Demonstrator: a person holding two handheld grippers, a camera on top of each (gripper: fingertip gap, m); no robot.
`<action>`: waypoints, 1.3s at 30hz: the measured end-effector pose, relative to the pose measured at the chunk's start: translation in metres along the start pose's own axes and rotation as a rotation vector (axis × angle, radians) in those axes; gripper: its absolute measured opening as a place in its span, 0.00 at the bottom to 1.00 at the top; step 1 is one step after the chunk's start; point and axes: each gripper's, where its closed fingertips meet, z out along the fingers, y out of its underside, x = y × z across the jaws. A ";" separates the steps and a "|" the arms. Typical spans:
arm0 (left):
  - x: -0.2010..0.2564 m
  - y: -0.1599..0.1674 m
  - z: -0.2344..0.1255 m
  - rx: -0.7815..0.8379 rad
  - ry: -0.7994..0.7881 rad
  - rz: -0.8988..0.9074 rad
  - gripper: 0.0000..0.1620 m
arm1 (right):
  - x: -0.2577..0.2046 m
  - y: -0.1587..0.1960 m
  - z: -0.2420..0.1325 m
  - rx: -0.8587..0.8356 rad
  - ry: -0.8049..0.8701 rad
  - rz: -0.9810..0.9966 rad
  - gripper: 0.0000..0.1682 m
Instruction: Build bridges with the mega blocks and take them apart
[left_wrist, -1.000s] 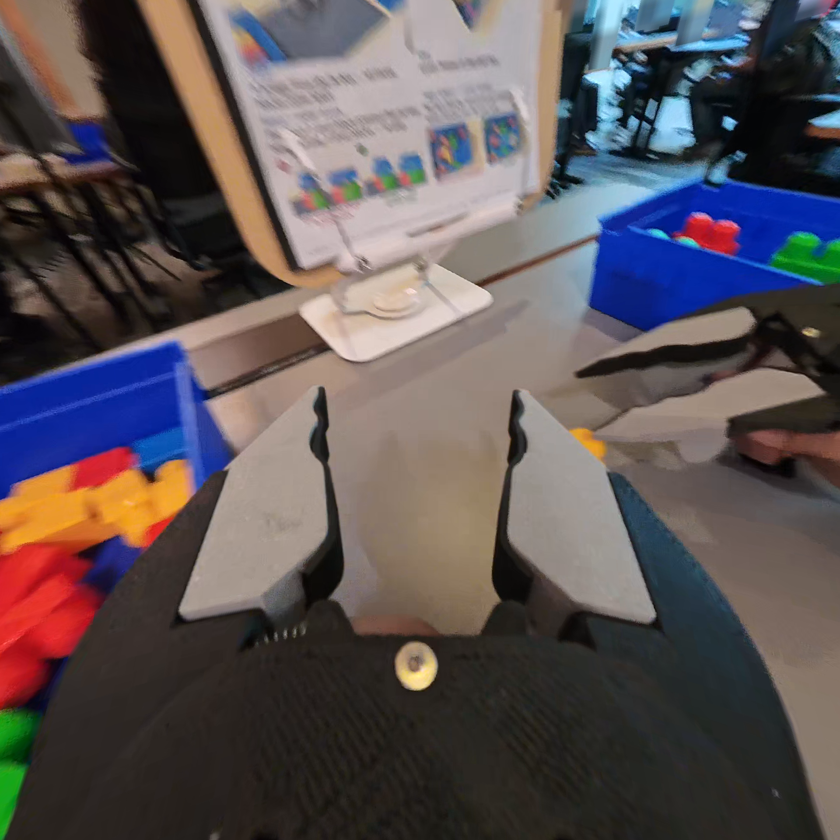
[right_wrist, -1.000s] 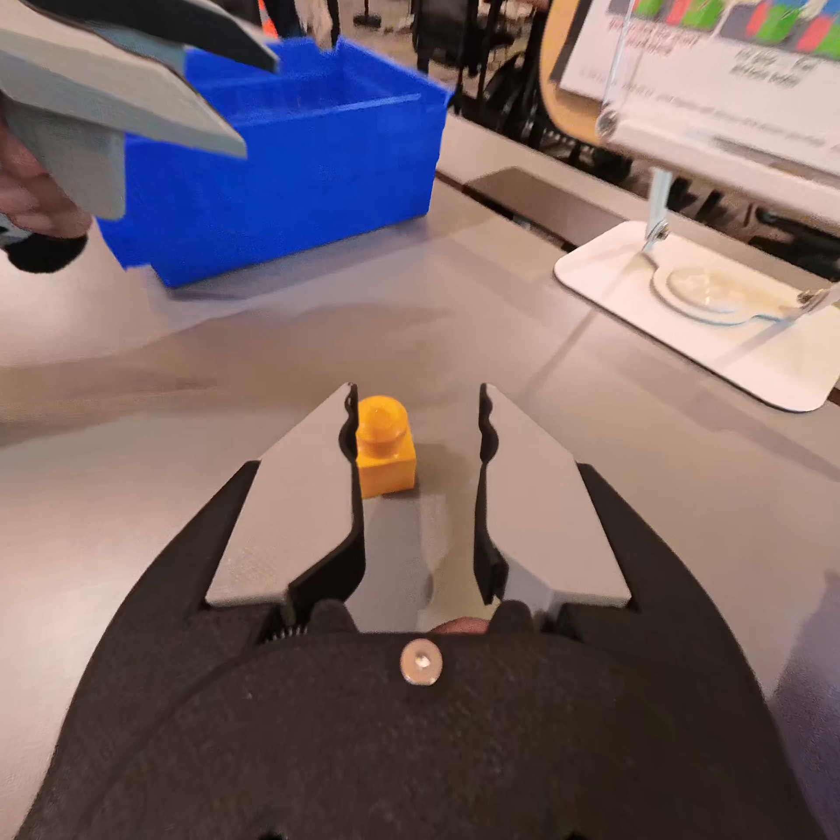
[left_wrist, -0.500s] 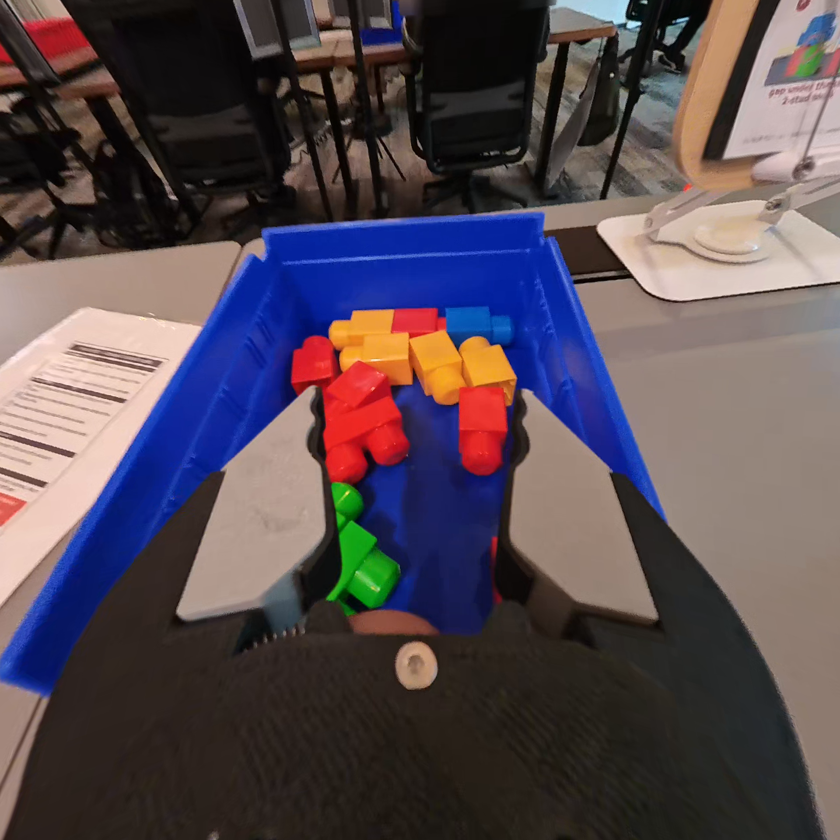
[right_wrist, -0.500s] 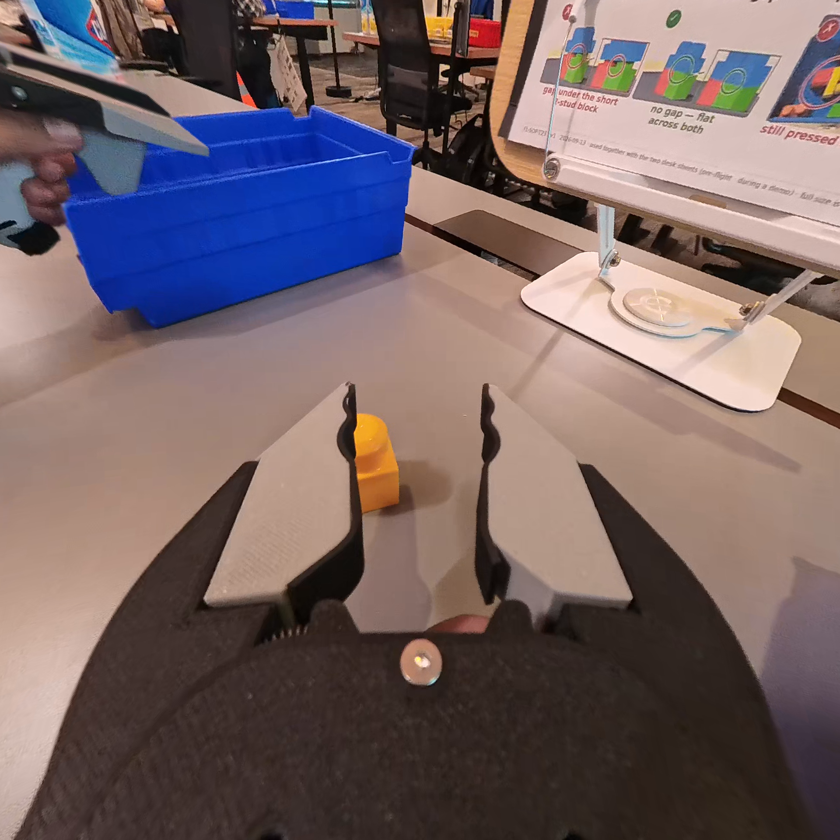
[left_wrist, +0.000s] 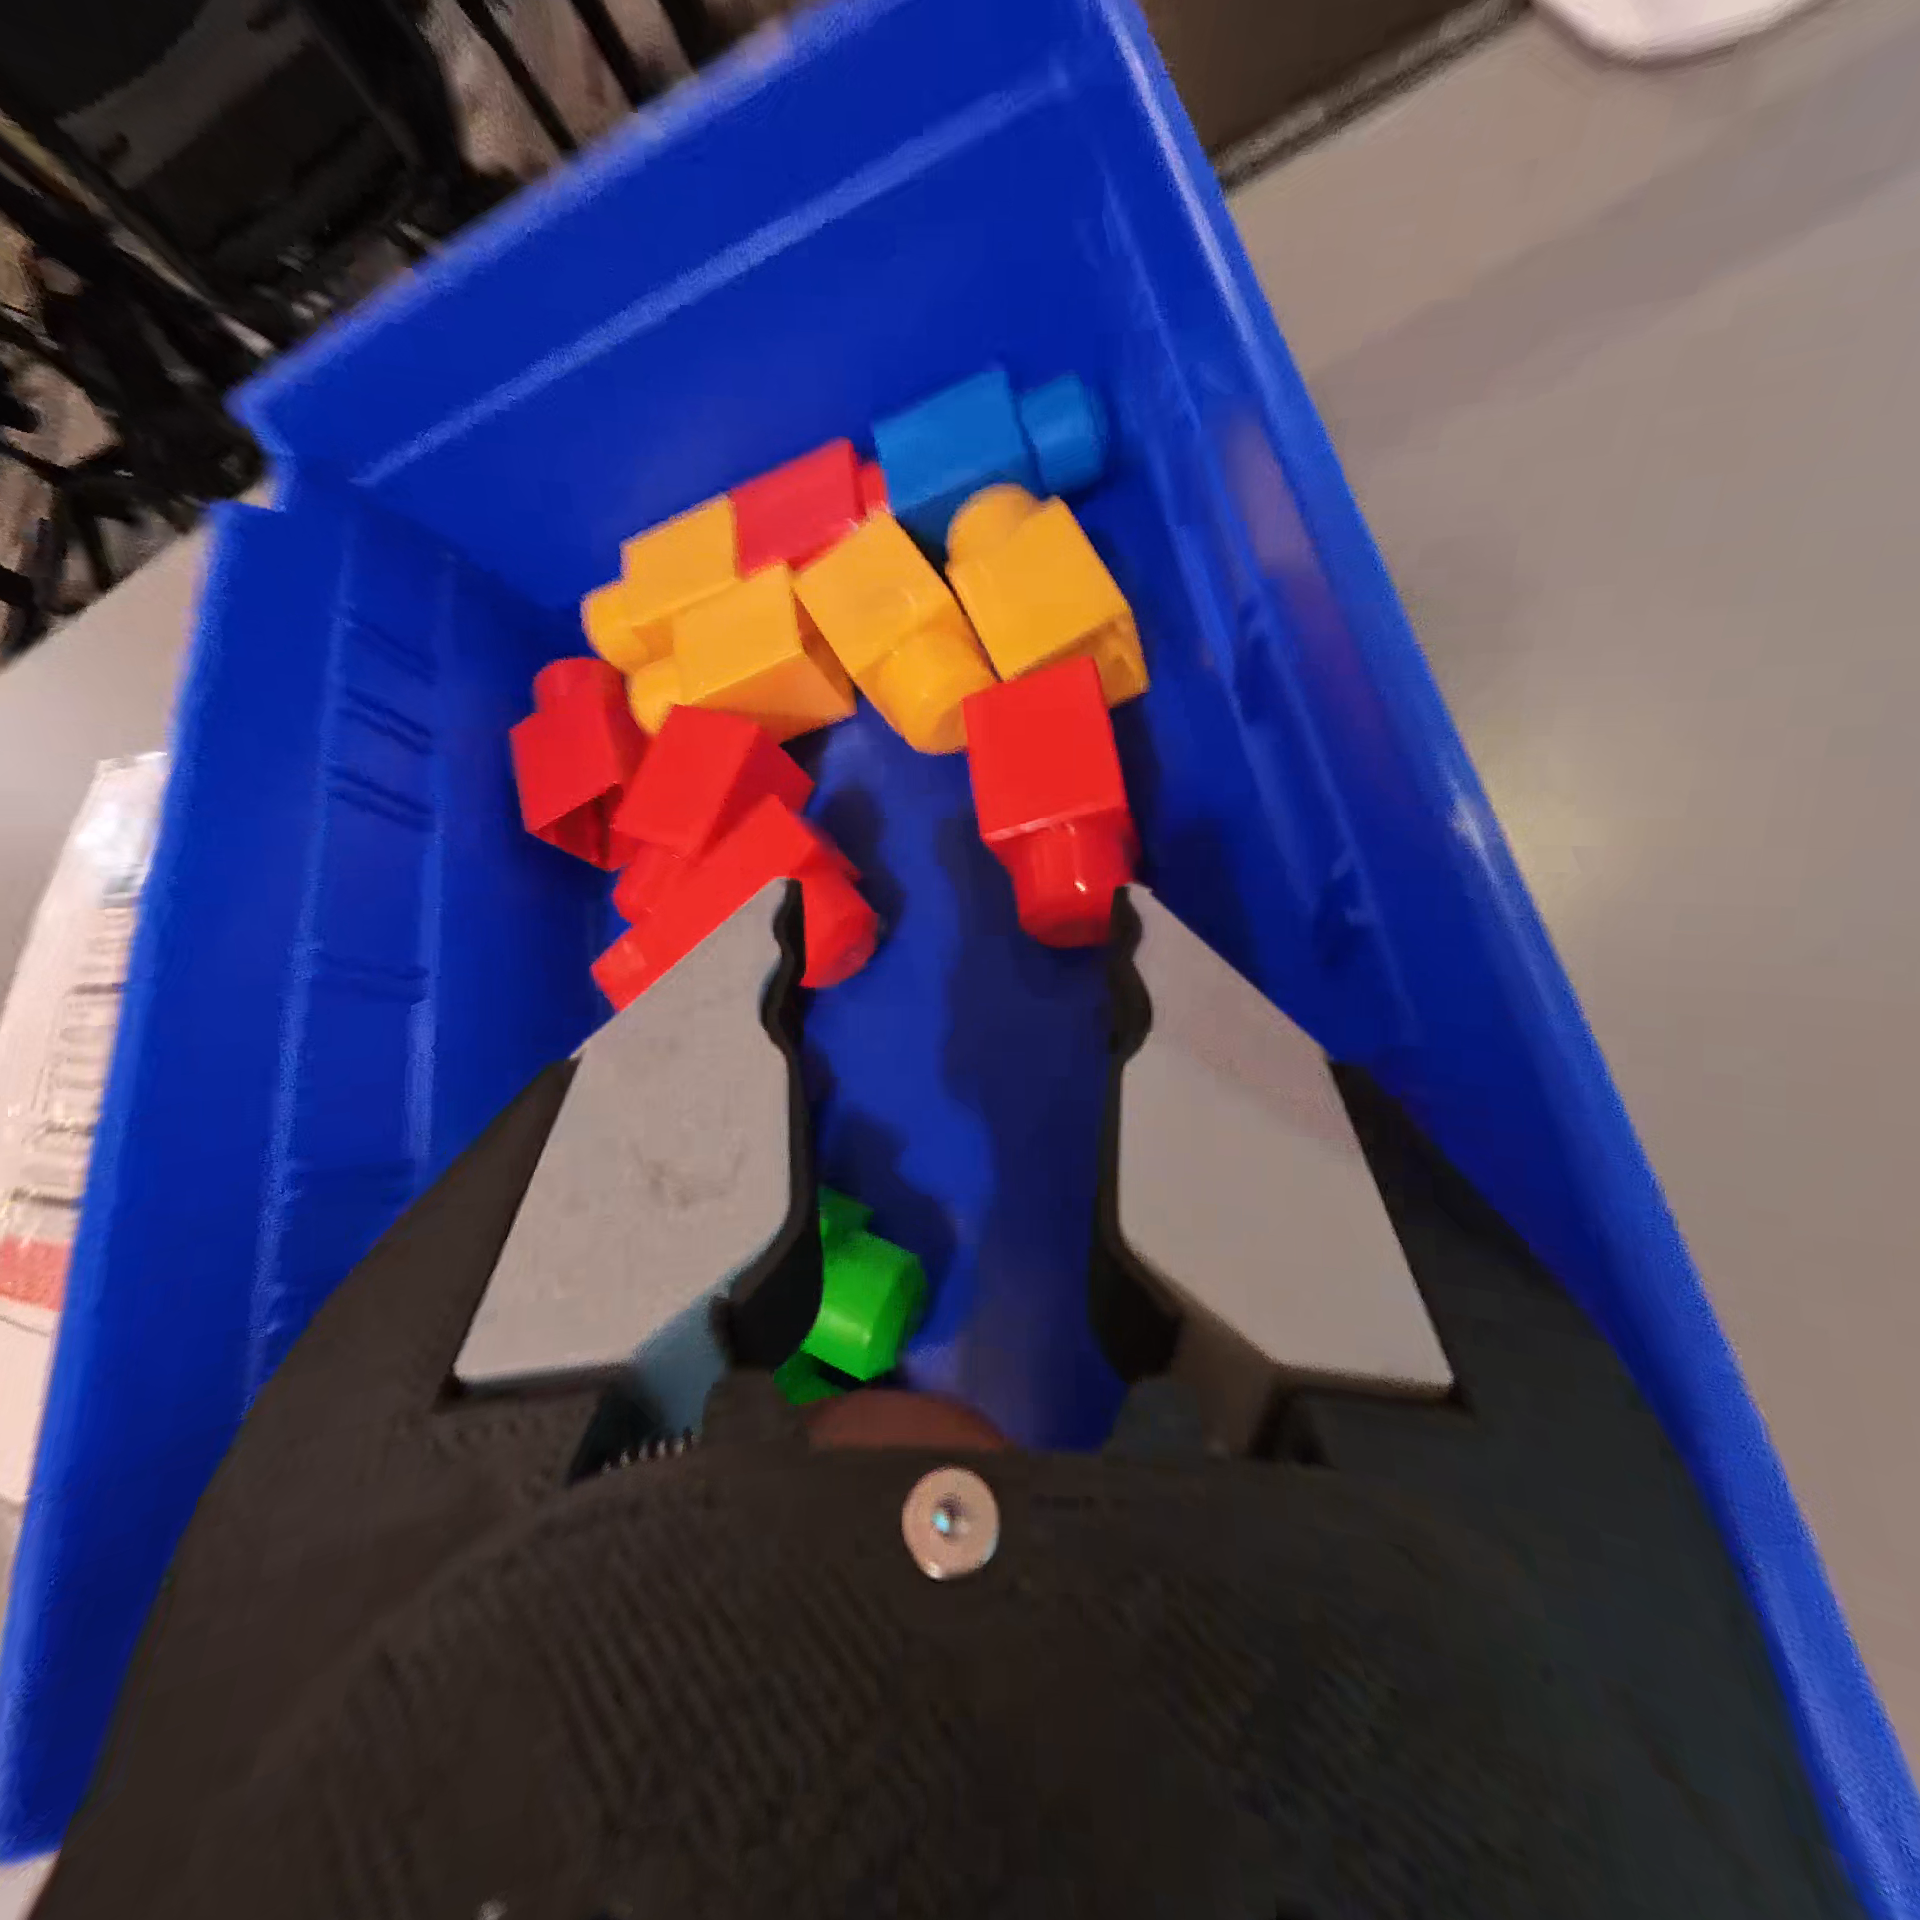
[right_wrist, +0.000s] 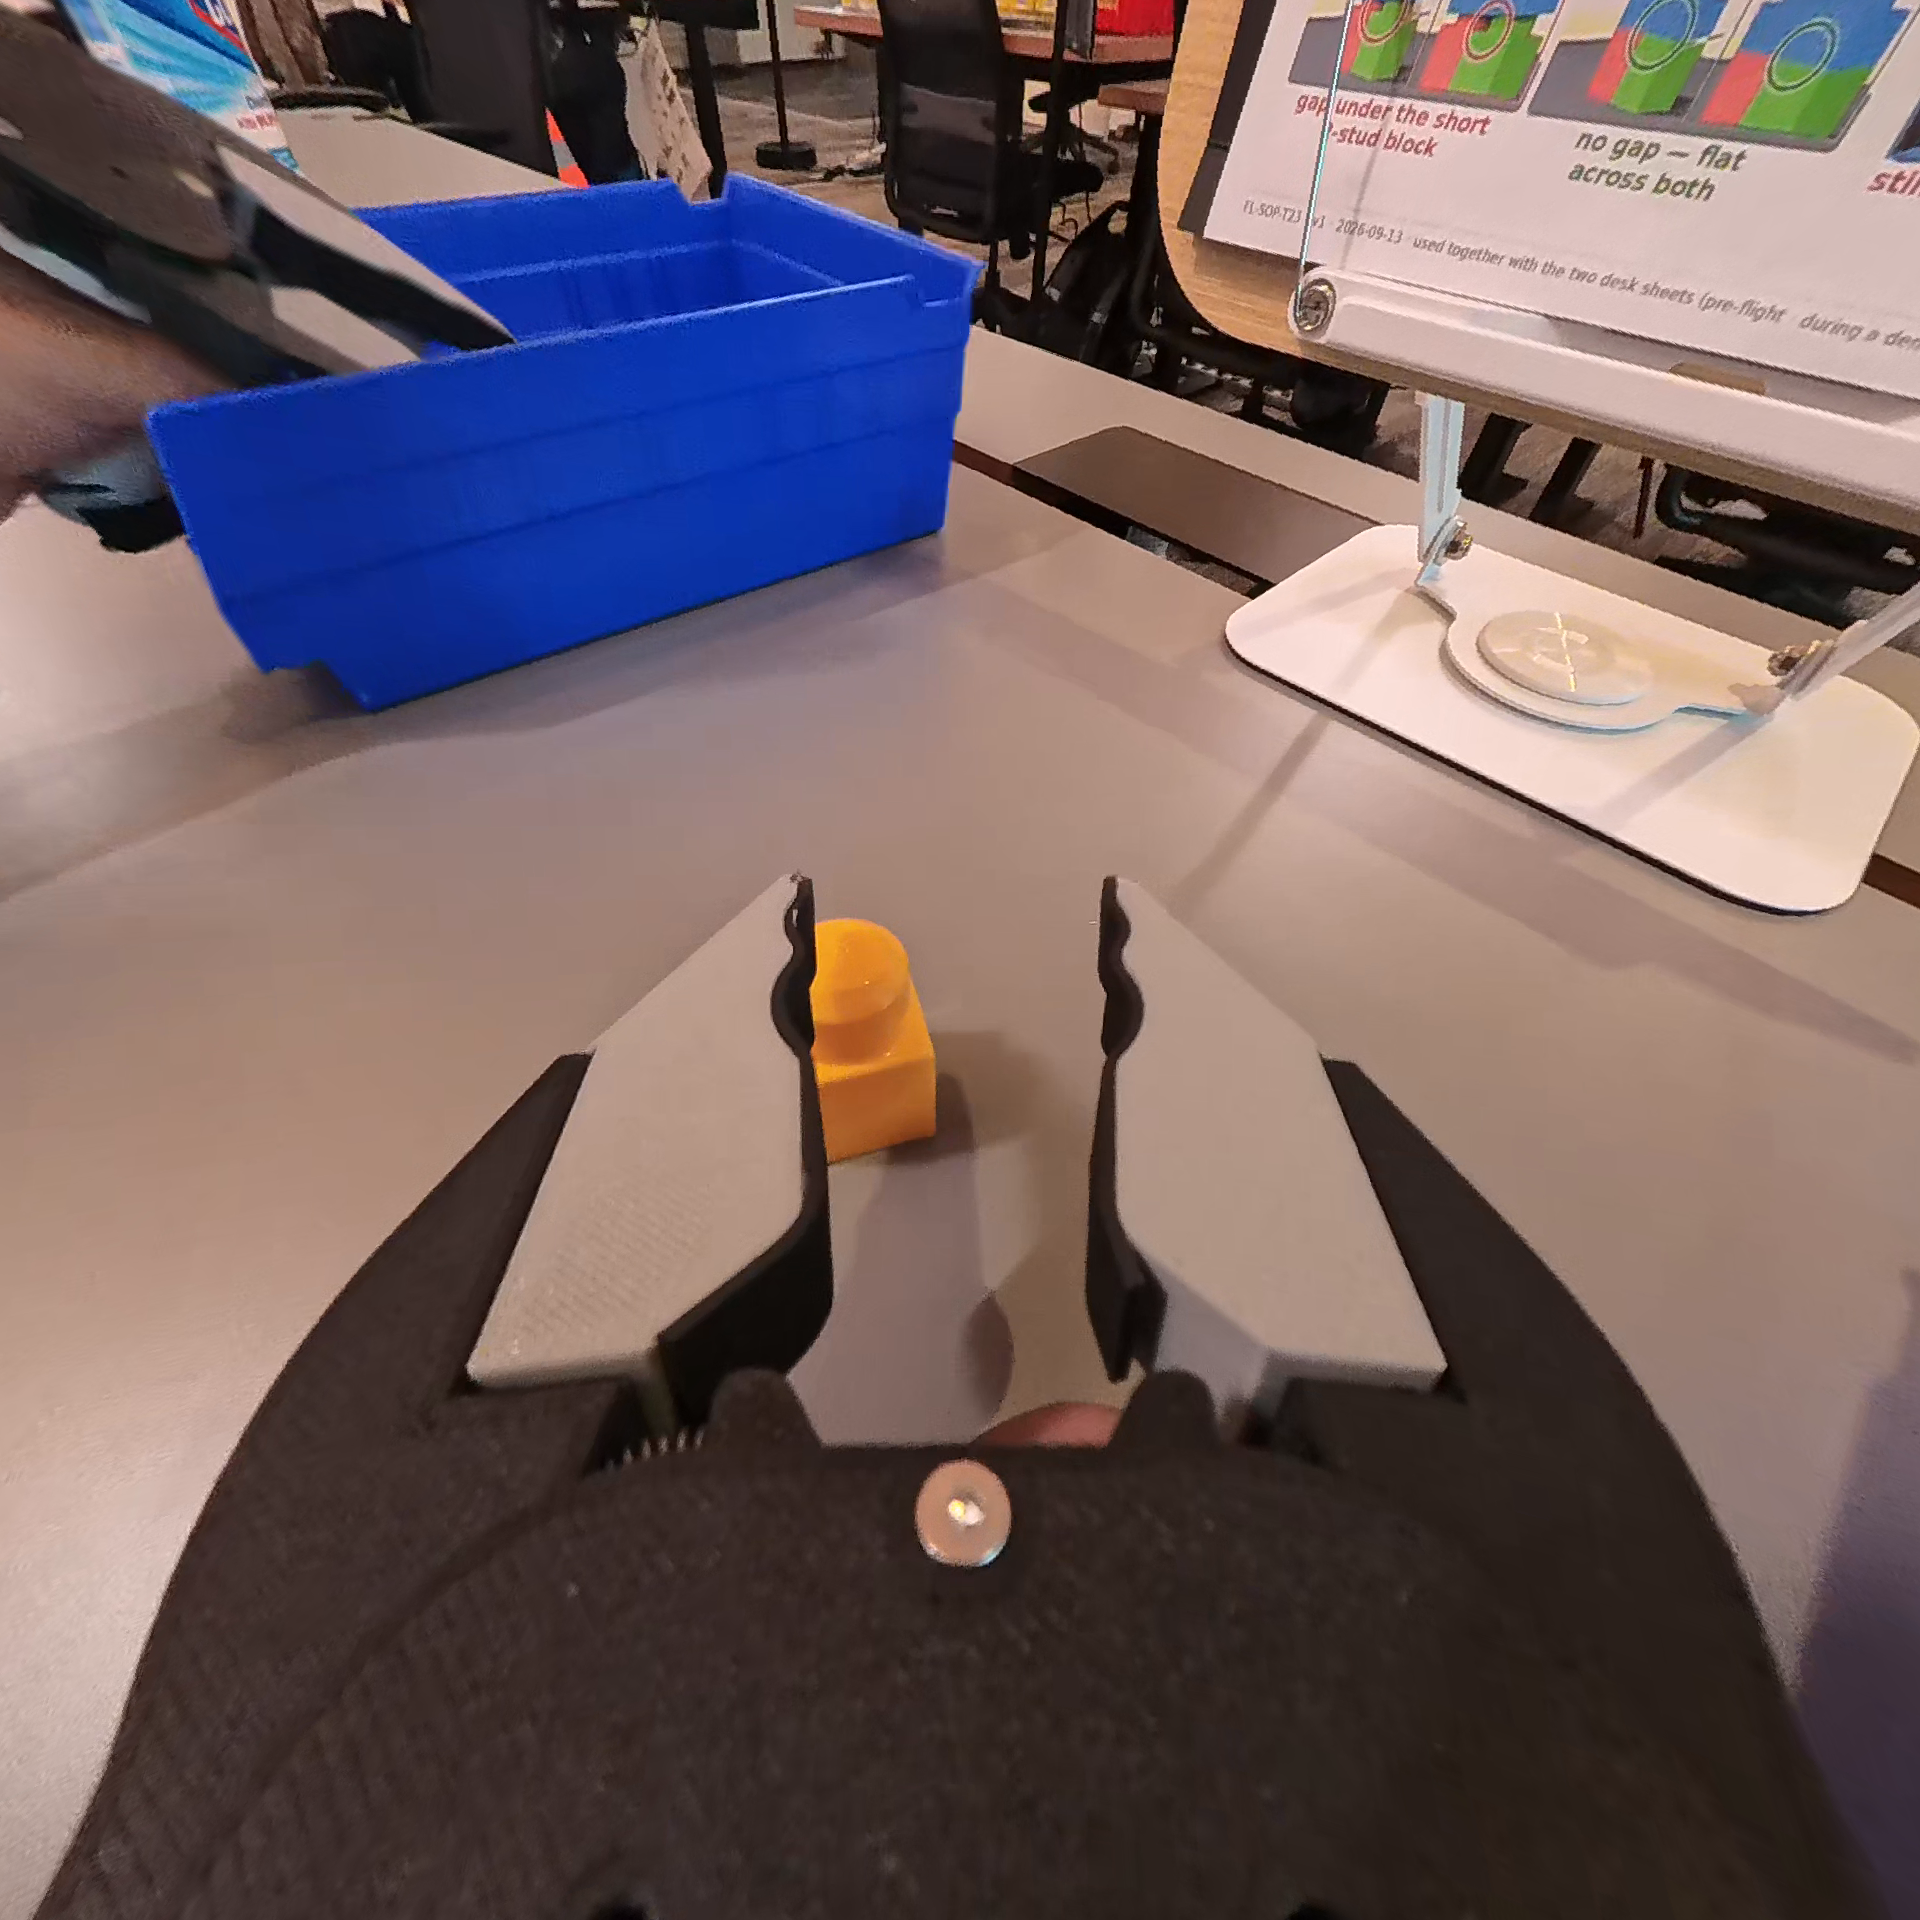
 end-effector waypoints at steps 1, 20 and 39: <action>0.005 0.004 0.006 -0.049 0.036 0.036 0.35 | 0.000 0.001 0.000 -0.002 -0.003 0.000 0.31; 0.014 0.000 0.062 -0.254 0.272 -0.095 0.24 | 0.000 -0.001 -0.001 -0.001 -0.011 -0.013 0.30; -0.026 -0.107 -0.037 0.218 0.150 -0.094 0.21 | 0.000 -0.005 -0.006 0.016 0.002 -0.026 0.30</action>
